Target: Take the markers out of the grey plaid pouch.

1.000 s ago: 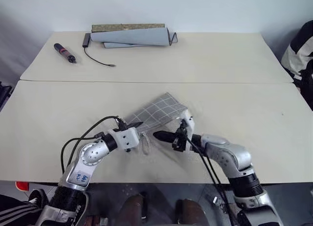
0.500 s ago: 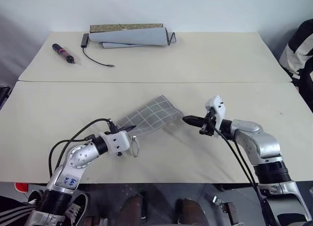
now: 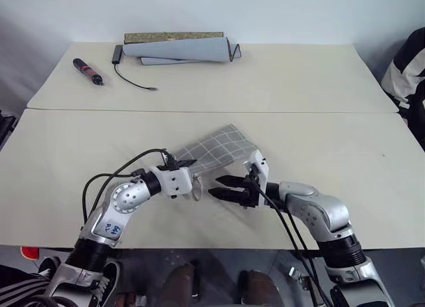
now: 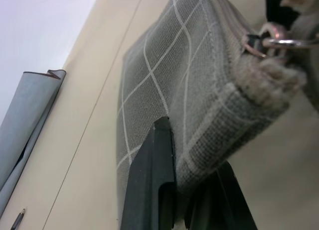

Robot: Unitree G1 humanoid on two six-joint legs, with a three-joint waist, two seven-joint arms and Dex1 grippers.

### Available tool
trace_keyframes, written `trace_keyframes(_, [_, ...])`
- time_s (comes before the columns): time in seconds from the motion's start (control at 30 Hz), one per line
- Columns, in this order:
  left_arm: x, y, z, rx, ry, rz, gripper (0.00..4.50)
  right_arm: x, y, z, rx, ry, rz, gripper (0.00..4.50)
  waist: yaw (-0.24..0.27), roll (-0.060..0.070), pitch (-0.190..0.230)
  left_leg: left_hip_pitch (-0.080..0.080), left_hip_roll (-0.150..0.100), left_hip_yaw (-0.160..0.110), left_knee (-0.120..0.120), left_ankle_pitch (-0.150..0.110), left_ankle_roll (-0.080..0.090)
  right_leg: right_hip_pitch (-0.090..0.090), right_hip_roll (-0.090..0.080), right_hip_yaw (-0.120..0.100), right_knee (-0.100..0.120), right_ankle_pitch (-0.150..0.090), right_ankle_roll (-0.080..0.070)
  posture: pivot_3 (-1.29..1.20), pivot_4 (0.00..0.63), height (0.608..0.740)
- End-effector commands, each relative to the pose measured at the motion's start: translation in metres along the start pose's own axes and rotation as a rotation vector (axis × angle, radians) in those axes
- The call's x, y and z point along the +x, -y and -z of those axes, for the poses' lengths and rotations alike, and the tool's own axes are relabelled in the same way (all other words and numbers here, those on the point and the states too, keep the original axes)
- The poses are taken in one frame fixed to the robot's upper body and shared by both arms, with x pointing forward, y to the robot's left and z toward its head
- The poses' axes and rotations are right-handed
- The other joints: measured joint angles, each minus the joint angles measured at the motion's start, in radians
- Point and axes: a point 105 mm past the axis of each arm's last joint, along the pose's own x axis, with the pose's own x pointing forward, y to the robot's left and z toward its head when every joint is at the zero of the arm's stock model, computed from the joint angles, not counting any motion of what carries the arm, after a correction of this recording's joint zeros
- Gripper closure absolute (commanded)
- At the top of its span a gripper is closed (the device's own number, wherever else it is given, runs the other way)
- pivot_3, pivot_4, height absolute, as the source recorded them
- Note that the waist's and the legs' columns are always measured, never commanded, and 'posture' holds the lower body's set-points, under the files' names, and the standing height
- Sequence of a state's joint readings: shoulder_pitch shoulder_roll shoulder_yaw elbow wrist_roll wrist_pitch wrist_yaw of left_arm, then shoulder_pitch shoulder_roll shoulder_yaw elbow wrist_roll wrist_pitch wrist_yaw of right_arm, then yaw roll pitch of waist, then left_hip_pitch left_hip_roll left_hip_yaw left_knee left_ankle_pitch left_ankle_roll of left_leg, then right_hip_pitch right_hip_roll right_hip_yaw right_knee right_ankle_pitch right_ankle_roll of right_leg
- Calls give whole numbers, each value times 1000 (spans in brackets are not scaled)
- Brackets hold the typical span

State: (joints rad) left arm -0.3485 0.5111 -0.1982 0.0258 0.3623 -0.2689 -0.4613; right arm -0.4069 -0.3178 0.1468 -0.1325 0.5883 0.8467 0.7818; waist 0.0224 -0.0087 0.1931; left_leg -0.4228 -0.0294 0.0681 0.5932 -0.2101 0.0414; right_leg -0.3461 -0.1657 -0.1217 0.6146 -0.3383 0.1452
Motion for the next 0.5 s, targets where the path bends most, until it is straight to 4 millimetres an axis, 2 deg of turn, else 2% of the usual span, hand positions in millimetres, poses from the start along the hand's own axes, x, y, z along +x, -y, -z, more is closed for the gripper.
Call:
trace_keyframes(0.03, [8,-5,-12,32,26,-26,4500,7,-16,-9,3,24,-57,1480,0,0,0,0,0,0,0,0,0,0,0,0,0,0,0,0,150,740])
trace_keyframes(0.37, [16,-7,-20,48,43,-31,4500,29,-36,-8,52,15,-162,1480,-2,0,0,0,0,0,0,0,0,-1,0,0,2,0,0,0,150,740])
trace_keyframes(0.5, [15,-7,-21,48,44,-31,4500,29,-35,-7,56,17,-155,1480,-2,0,0,0,0,0,0,0,0,-1,0,0,3,0,0,0,150,740])
